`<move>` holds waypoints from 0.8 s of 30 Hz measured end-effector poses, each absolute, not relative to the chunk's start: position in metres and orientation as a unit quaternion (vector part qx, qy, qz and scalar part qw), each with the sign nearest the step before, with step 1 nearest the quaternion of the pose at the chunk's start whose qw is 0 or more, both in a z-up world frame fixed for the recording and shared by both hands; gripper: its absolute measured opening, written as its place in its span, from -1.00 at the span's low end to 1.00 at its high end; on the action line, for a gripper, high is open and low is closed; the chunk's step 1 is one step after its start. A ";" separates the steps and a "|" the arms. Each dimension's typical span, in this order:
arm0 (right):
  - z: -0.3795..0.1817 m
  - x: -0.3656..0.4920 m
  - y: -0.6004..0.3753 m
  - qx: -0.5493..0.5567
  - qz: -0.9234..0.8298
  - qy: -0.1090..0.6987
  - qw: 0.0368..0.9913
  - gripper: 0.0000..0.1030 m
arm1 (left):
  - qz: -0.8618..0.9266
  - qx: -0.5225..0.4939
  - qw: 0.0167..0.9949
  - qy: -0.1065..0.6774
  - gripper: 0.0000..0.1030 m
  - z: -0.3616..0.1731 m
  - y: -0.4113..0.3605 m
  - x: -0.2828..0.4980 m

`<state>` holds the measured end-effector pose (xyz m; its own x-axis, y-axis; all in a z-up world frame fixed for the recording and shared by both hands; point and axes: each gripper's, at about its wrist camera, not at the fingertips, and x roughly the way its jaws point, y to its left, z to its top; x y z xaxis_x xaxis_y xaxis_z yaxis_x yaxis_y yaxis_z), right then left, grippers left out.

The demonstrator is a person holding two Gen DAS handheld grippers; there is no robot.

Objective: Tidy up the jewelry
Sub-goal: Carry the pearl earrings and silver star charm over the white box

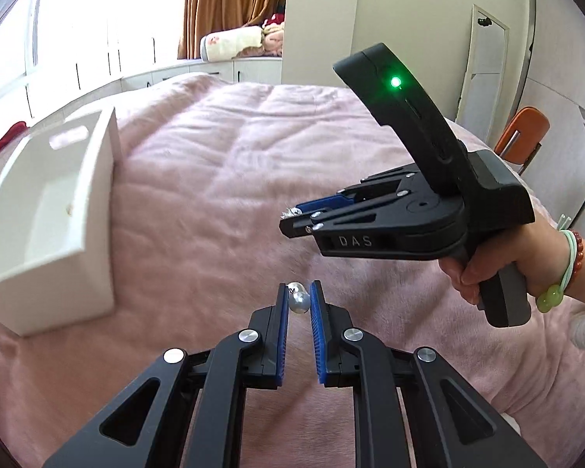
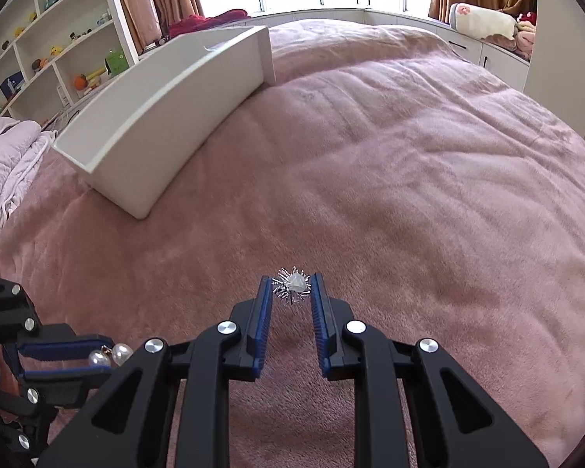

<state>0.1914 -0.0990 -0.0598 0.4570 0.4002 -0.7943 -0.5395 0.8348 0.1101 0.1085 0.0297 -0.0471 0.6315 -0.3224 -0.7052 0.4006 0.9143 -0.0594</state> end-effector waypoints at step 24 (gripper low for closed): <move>0.071 0.223 0.001 -0.155 0.302 0.354 0.871 -0.60 | -0.139 0.042 0.926 0.348 -0.69 0.055 0.128 0.144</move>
<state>0.2225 0.0012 0.0714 0.5668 0.4164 -0.7109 -0.6356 0.7700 -0.0557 0.1439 0.1281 0.0555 0.7197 -0.2272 -0.6561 0.2861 0.9580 -0.0180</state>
